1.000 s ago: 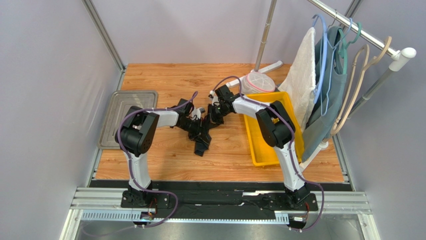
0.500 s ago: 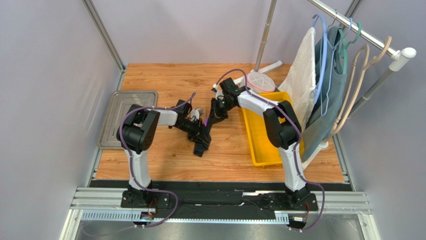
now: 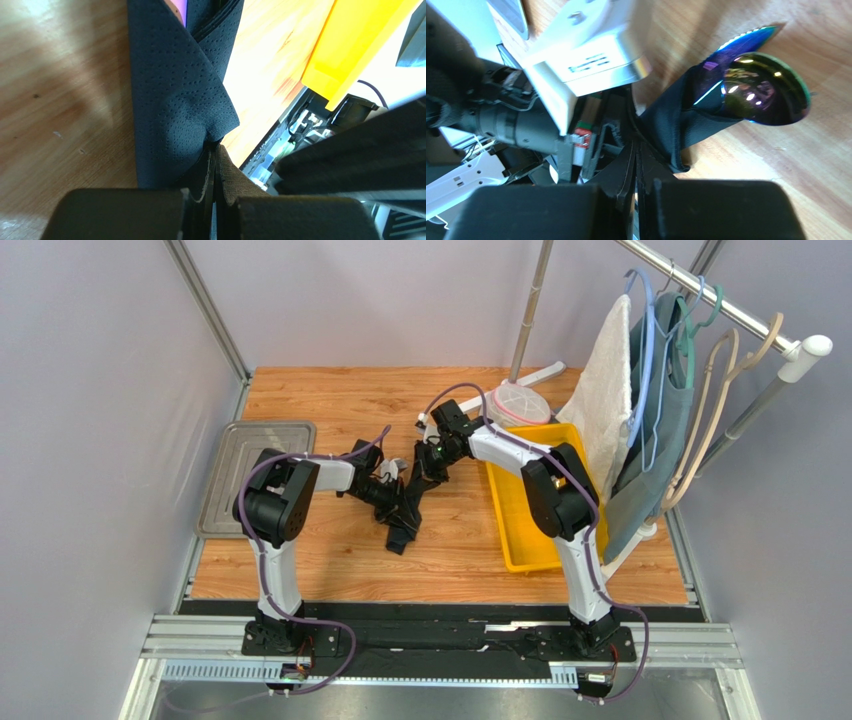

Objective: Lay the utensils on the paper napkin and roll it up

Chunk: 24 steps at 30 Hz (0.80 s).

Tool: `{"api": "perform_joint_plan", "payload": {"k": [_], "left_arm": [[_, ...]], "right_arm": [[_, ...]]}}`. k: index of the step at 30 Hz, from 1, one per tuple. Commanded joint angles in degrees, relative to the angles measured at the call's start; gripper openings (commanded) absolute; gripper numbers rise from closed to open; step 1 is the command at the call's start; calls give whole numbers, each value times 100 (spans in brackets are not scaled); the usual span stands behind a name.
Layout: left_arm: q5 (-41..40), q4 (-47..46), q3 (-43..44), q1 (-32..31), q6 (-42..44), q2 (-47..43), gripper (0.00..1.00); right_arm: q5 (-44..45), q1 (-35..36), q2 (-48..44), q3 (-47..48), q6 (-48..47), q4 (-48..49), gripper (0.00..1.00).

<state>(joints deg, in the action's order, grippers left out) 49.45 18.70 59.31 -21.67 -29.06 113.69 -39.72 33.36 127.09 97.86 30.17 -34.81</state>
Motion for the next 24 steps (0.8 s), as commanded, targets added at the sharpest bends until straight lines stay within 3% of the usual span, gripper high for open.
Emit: {"api": "perform_joint_plan", "payload": {"k": [1,16,19,20,24], "left_arm": [[-735,222,-77,-13,313,92,0],[-674,90,-86,-13,182,-118,0],[-454,-453,-349,-13,-126,-811,20],[-358,-725,-489,-13,-196,-1022,32],[-129,-623,-508,31,-232,-1980,47]], "right_arm": [[70,82,123,-109,111,202,5],[517,197,413,-338,-116,80,3],[728,197,449,-478,-301,-17,2],[782,197,492,-488,-336,-61,2],[1019,188,633,-453,-521,-158,0]]}}
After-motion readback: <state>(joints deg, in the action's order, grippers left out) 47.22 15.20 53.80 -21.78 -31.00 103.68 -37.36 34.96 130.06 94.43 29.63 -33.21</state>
